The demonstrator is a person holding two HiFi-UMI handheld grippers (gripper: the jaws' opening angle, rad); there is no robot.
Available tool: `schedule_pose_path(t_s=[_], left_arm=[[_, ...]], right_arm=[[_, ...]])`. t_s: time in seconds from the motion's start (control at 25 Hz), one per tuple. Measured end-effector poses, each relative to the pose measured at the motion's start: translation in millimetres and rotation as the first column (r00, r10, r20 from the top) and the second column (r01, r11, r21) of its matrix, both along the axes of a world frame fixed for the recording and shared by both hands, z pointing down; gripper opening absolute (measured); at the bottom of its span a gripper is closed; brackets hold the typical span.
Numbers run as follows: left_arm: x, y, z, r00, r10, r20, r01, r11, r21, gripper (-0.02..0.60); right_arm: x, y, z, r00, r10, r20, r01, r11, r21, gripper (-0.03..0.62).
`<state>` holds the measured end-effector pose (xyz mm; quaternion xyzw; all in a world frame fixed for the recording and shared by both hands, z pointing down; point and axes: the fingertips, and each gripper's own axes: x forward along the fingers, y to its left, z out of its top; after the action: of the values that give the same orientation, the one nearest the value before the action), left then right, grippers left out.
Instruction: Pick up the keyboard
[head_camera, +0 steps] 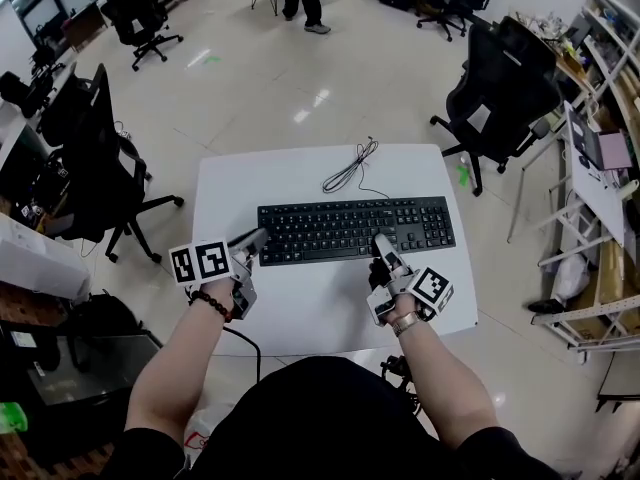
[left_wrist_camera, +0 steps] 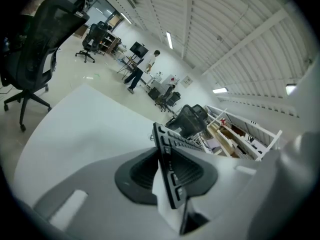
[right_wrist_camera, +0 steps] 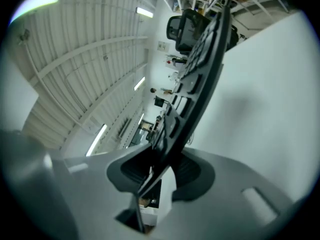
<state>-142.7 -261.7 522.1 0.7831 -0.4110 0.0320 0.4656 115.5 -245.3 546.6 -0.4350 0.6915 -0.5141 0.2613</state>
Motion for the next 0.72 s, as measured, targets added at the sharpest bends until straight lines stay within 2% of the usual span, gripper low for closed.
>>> schedule_pose_path(t_s=[0.4,0.72], left_arm=[[-16.8,1.6,-44.5,0.996,-0.014,-0.083,0.024,0.991,0.129,0.087],[-21.1,5.0,-56.5,0.994,-0.021,-0.106,0.038,0.986,0.161,0.087]], right_arm=[[-18.8,4.2,-79.5,0.994,-0.047,-0.103,0.064,0.985,0.162,0.109],[-23.1,8.2,-100.6,0.987,-0.054,-0.153,0.085,0.975,0.203,0.109]])
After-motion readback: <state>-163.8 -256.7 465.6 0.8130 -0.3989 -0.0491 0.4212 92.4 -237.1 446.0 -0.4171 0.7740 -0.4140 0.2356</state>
